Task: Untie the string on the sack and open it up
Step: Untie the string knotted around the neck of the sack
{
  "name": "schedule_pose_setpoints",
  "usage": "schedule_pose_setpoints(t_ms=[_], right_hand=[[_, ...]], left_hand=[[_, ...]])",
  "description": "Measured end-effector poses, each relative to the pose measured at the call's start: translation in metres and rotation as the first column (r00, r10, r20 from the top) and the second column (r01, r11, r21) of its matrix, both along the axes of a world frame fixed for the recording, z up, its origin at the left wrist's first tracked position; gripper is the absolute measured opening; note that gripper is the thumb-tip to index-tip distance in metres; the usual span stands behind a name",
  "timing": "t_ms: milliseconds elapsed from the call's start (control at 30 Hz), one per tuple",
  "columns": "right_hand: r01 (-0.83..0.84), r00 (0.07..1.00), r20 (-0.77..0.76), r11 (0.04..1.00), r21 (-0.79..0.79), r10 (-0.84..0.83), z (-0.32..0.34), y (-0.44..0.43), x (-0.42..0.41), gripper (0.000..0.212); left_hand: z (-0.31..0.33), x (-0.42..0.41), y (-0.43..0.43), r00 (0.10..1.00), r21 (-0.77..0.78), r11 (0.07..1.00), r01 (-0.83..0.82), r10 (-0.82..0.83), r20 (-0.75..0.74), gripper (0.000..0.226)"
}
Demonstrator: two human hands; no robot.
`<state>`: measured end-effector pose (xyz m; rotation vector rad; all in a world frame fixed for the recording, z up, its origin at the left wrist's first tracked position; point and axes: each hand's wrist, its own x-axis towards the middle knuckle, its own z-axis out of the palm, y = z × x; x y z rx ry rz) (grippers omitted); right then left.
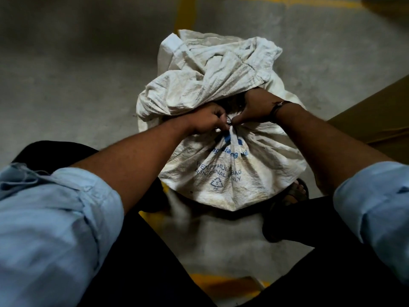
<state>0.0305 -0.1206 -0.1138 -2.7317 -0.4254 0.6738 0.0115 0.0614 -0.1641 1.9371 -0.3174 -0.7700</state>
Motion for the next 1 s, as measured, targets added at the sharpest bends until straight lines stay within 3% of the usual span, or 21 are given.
schedule_pose_setpoints(t_ms=[200,367,667,867,1000], right_hand=[[-0.01,0.997,0.073,0.999,0.042,0.007,-0.012,0.008,-0.007,0.083],[-0.046,0.996,0.086,0.996,0.077,0.039,-0.012,0.008,-0.008,0.088],[-0.022,0.998,0.057,0.967,0.255,0.008,-0.003,-0.011,-0.008,0.085],[0.026,0.997,0.065,0.971,0.236,-0.042,-0.007,-0.026,-0.005,0.049],[0.039,0.998,0.044,0.968,0.248,-0.052,-0.01,-0.029,-0.002,0.044]], left_hand=[[0.006,-0.003,-0.003,0.997,0.034,0.999,0.015,-0.018,0.076,0.007],[0.006,-0.005,0.001,0.993,0.001,0.997,0.071,-0.071,0.096,0.006],[0.007,-0.001,-0.001,0.996,-0.093,0.994,0.056,-0.049,0.08,0.016],[0.009,-0.001,-0.002,0.992,-0.12,0.992,0.032,-0.016,0.125,0.031],[0.0,0.0,0.0,0.985,-0.09,0.996,-0.005,0.021,0.174,0.018]])
